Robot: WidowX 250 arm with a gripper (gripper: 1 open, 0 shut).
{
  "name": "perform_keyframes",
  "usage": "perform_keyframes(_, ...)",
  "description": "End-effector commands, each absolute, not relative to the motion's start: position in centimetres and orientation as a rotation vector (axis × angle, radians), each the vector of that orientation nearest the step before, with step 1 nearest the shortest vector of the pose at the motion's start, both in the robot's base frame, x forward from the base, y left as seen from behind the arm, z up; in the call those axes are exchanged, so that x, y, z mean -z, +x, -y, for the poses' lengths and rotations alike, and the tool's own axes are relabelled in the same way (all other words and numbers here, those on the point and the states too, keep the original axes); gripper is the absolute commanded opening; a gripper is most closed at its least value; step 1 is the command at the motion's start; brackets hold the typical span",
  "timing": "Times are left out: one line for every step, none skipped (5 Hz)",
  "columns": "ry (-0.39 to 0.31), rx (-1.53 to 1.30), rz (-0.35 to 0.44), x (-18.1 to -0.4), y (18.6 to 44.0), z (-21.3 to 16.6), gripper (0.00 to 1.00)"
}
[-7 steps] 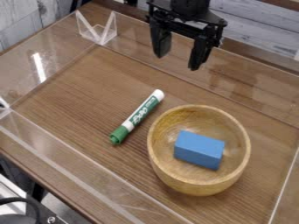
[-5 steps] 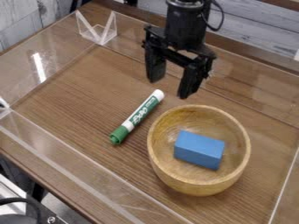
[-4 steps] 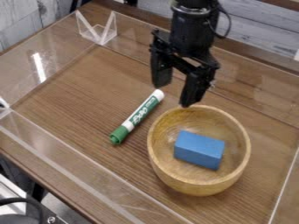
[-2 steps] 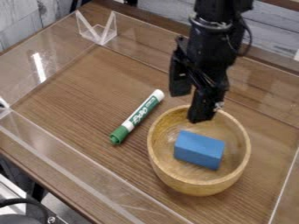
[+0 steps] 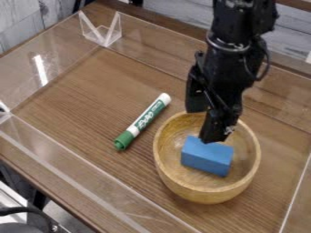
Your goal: Remove the blue block from inside the brown bowl and put it on the table
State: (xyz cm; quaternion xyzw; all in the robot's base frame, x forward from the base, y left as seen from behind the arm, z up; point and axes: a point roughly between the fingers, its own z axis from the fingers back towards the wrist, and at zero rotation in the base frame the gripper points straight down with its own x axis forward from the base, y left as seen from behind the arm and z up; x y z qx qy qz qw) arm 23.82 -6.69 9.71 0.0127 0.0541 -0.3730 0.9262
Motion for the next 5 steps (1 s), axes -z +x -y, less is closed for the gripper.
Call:
perform_keyframes(0.037, 0.814, -0.05, -10.1, 24.3, 7.1, 1.0)
perform_keyframes(0.034, 0.817, -0.046, -9.3, 24.4, 7.2, 1.0)
perform_keyframes(0.033, 0.829, -0.043, -8.4, 24.4, 7.3, 1.0)
perform_keyframes(0.034, 0.848, -0.041, -7.7, 24.3, 7.5, 1.0)
perform_keyframes(0.033, 0.851, -0.04, -7.2, 24.2, 7.7, 1.0)
